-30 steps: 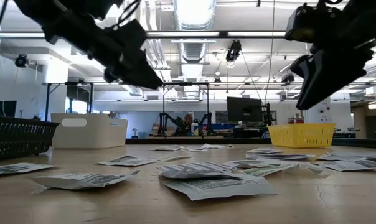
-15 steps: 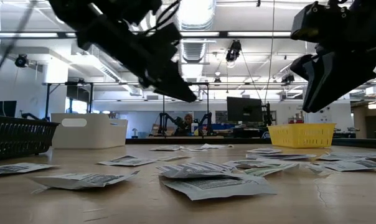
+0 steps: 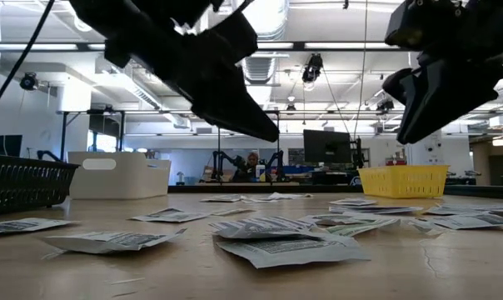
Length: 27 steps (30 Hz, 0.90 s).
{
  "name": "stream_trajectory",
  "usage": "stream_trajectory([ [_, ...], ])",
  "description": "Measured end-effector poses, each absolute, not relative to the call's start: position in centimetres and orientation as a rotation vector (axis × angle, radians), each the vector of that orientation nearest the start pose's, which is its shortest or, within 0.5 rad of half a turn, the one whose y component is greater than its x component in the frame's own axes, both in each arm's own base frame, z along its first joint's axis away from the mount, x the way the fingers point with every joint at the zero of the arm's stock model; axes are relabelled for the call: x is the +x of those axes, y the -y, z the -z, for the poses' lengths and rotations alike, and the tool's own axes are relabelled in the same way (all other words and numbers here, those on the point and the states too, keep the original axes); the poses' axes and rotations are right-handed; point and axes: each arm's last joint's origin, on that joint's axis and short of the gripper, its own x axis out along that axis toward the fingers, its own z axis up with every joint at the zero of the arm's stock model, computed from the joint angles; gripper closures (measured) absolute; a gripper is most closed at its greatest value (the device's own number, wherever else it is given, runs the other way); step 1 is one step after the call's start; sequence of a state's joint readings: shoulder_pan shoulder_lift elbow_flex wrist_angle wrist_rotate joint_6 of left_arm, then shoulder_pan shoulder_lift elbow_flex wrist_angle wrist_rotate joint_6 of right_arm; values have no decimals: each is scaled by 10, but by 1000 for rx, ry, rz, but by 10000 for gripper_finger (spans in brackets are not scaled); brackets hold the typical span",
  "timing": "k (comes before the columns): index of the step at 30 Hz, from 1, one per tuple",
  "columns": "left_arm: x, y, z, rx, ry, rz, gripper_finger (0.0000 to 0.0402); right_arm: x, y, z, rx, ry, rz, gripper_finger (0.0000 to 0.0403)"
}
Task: Pick & Place First Aid Supplies
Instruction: Put the blue bandage pack into the yellow bin
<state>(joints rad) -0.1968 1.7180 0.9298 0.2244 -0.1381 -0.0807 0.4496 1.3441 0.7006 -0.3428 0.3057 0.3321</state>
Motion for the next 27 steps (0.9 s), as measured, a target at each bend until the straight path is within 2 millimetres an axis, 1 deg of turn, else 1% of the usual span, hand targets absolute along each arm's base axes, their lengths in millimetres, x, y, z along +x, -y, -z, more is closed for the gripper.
stream_trajectory([
  [3,348,75,-182,19,-556,61,264,225,-99,-183,-75,-913,9,346],
  [7,352,77,-187,17,-473,70,264,224,-98,-180,-109,-919,3,346],
  [10,359,74,-184,44,-419,52,264,221,-97,-175,-129,-934,1,346],
  [14,366,65,-173,46,-408,18,264,216,-93,-165,-105,-951,25,346],
  [18,369,61,-164,45,-425,3,264,214,-89,-156,-72,-919,70,346],
  [23,370,61,-163,45,-426,-5,264,218,-83,-150,-25,-857,94,346],
  [27,368,61,-161,47,-456,-8,264,227,-83,-141,2,-840,103,346],
])
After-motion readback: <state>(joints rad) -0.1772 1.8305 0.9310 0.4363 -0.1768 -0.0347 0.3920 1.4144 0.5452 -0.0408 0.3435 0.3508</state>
